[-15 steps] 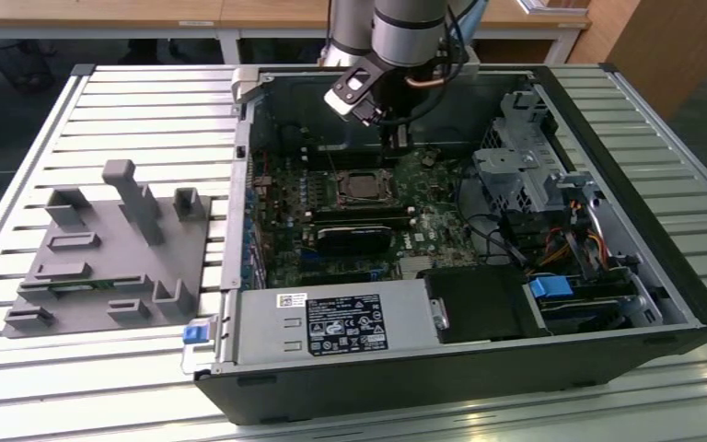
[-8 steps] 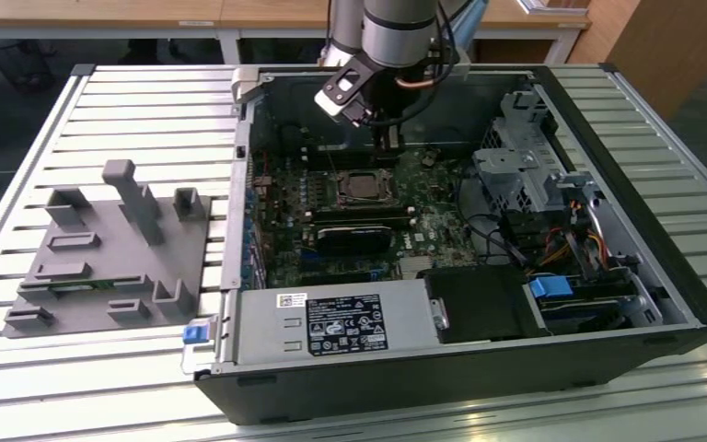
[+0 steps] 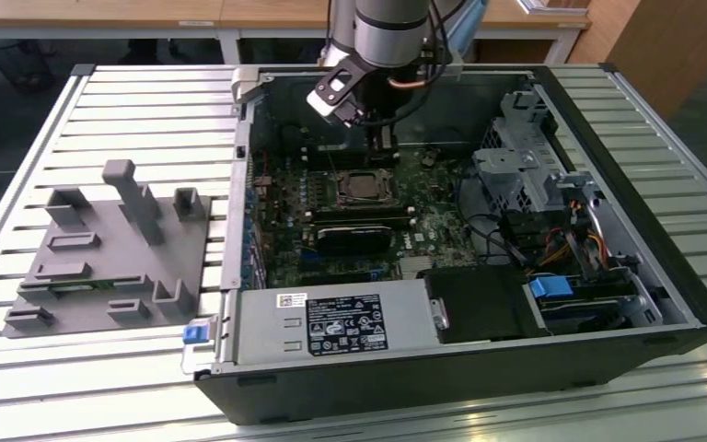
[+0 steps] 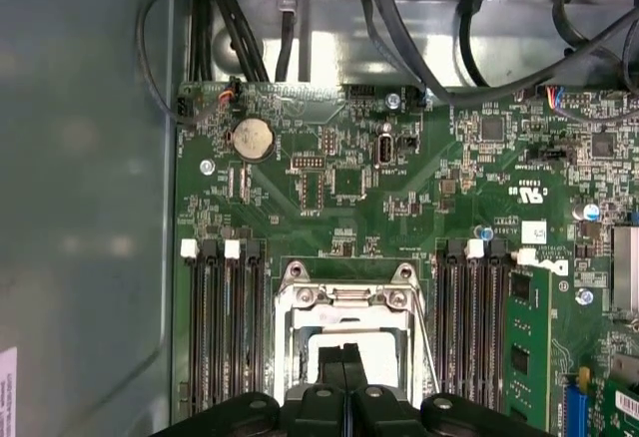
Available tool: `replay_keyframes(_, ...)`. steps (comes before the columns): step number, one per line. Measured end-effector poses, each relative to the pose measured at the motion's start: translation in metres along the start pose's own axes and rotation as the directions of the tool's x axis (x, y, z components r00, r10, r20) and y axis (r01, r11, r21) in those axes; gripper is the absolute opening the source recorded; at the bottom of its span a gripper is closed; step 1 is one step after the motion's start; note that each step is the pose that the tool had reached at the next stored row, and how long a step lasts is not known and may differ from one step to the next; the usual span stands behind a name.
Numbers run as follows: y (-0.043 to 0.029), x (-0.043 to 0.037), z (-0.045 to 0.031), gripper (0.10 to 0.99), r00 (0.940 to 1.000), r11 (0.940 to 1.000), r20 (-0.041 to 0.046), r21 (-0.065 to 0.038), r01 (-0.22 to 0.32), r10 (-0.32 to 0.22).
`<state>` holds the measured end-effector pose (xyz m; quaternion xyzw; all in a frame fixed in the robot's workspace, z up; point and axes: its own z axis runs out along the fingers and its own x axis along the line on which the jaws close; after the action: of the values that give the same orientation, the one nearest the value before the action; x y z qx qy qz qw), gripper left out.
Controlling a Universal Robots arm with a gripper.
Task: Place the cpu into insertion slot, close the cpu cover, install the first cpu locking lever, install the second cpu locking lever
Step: 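Close the cpu cover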
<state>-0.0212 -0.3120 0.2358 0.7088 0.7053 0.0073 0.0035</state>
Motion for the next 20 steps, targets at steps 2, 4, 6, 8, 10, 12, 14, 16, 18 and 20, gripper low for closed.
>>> replay_keyframes(2,-0.0012,0.0,0.0,0.106,1.0,1.0,0.0,0.0,0.0,0.0)
replay_keyframes(4,-0.0023,0.0,0.0,0.106,1.0,1.0,0.0,0.0,0.0,0.0)
replay_keyframes(6,-0.003,0.0,0.0,0.106,1.0,1.0,0.0,0.0,0.0,0.0)
replay_keyframes(8,-0.0036,0.0,0.0001,0.106,1.0,1.0,0.0,0.0,0.0,0.0)
replay_keyframes(10,-0.0043,0.0,0.0001,0.106,1.0,1.0,0.0,0.0,0.0,0.0)
replay_keyframes(12,-0.0052,0.0,0.0001,0.106,1.0,1.0,0.0,0.0,0.0,0.0)
replay_keyframes(14,-0.006,0.0,0.0001,0.106,1.0,1.0,0.0,0.0,0.0,0.0)
replay_keyframes(16,-0.0066,0.0,0.0001,0.106,1.0,1.0,0.0,0.0,0.0,0.0)
replay_keyframes(18,-0.0072,0.0,0.0001,0.106,1.0,1.0,0.0,0.0,0.0,0.0)
replay_keyframes(20,-0.0077,0.0,0.0001,0.106,1.0,1.0,0.0,0.0,0.0,0.0)
